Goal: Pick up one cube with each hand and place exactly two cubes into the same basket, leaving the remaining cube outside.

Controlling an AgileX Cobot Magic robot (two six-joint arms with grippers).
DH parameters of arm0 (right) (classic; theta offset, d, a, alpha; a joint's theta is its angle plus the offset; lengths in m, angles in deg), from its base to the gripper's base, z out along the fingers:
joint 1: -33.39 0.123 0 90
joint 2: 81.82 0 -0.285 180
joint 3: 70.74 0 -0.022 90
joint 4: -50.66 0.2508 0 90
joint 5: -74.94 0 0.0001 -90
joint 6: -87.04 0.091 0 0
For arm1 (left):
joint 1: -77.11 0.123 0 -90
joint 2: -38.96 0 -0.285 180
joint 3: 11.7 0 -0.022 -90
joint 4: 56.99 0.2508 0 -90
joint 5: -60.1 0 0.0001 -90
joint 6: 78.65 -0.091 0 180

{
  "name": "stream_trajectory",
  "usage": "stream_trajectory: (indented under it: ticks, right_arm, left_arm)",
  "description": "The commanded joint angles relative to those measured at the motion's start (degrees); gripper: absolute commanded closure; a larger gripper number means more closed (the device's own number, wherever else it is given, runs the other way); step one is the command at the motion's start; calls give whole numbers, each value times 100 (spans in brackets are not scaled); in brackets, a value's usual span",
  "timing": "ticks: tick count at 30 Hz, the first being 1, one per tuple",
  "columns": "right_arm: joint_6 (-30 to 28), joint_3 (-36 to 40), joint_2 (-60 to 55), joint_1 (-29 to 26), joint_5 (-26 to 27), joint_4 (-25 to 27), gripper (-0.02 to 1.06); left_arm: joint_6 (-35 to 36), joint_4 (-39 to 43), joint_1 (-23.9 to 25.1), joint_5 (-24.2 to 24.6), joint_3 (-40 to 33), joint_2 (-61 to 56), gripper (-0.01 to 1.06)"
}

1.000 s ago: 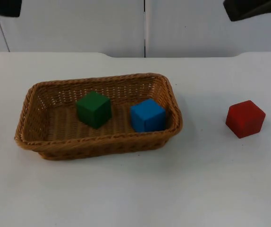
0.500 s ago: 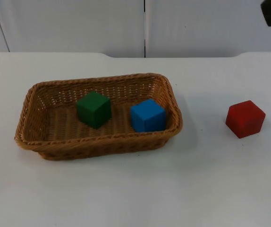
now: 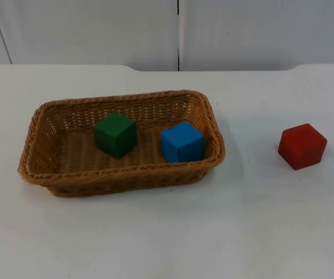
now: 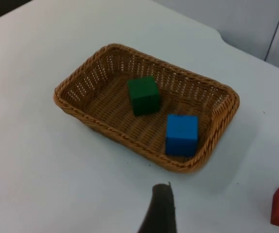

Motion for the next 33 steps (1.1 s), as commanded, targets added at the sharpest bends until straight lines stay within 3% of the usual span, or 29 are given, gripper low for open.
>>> stream_trajectory:
  ticks: [1,19,33]
  right_arm:
    - [41,129,251,3,35,22,38]
    - [282,805,1964,3,-486,-38,38]
    - [393,954,2925,3,-1328,-38,38]
  left_arm:
    - [48,50,19,75,-25,-100,25]
    - [599,615,19,765,-25,-1226,25]
    - [916,1121,19,1277,-40,-1883,25]
